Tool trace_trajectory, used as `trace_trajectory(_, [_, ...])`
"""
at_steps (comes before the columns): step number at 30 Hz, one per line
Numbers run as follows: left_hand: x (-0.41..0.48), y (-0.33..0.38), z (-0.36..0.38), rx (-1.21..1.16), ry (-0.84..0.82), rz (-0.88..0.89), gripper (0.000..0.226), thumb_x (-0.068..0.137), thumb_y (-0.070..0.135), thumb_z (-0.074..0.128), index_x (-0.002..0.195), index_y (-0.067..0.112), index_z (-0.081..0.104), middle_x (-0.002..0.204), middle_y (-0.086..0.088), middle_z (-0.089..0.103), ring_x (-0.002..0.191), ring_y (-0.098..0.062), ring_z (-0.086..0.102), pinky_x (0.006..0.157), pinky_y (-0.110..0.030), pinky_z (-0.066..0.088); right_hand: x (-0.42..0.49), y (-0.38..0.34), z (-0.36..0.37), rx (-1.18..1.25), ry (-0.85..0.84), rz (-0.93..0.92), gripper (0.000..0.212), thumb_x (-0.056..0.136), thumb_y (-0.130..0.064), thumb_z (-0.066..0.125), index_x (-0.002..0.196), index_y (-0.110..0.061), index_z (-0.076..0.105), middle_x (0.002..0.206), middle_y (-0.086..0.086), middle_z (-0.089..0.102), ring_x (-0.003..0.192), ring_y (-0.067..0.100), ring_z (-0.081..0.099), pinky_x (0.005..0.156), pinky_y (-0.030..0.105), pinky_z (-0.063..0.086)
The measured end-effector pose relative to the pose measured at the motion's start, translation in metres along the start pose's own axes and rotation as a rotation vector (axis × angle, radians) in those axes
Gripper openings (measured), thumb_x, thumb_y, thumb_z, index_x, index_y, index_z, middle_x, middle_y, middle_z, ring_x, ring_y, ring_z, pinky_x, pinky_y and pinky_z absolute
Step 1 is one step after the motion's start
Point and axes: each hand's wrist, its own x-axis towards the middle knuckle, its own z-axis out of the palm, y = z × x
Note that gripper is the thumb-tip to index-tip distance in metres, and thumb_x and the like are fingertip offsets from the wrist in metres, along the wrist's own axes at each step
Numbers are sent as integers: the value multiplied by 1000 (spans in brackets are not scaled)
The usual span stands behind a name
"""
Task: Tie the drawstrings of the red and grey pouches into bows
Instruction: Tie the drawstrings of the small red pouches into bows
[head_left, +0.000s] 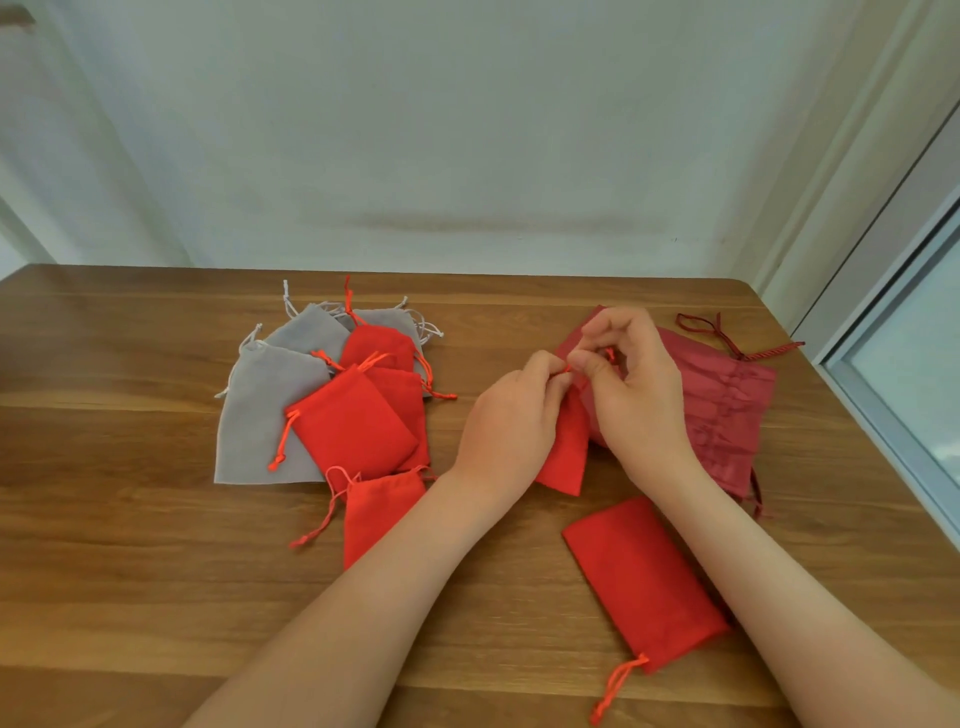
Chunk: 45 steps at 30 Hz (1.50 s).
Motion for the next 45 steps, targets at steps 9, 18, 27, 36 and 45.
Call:
trace_trajectory(9, [9,-9,-7,-676,90,-451,16,89,14,63,73,17,63,79,-2,65,75,-8,54,73,-26,40,9,28,-11,-412,-287,-163,20,93,-6,53,106,-7,69,105,7,57,100,17,40,88,-1,20])
trace_trajectory(18, [9,-4,-13,-499,85,-397,16,92,21,58,82,25,71,75,16,66,74,-1,56,71,-20,40,16,24,-18,-363,-305,92,27,92,-24,58,65,-20,56,76,-5,51,84,16,42,71,27,26])
trace_trajectory(27, [3,-3,-5,63,135,-139,14,91,18,59,90,12,72,85,-5,70,83,-24,57,71,-26,32,7,9,-4,286,-313,375,27,93,-5,42,69,-12,53,67,0,47,63,9,38,62,25,31])
trace_trajectory(36, [4,-9,-4,60,79,-83,27,89,18,46,85,6,69,77,-11,64,77,-29,57,67,-29,30,1,13,-6,161,-400,148,19,95,-1,47,90,-12,62,77,-4,55,69,1,45,66,15,36])
trace_trajectory(45, [5,-9,-5,12,-4,-48,21,93,8,46,90,6,66,78,-9,58,77,-20,48,66,-22,24,-2,15,-4,-69,-317,-11,18,91,-1,53,94,-17,61,87,-5,64,78,-2,54,70,12,39])
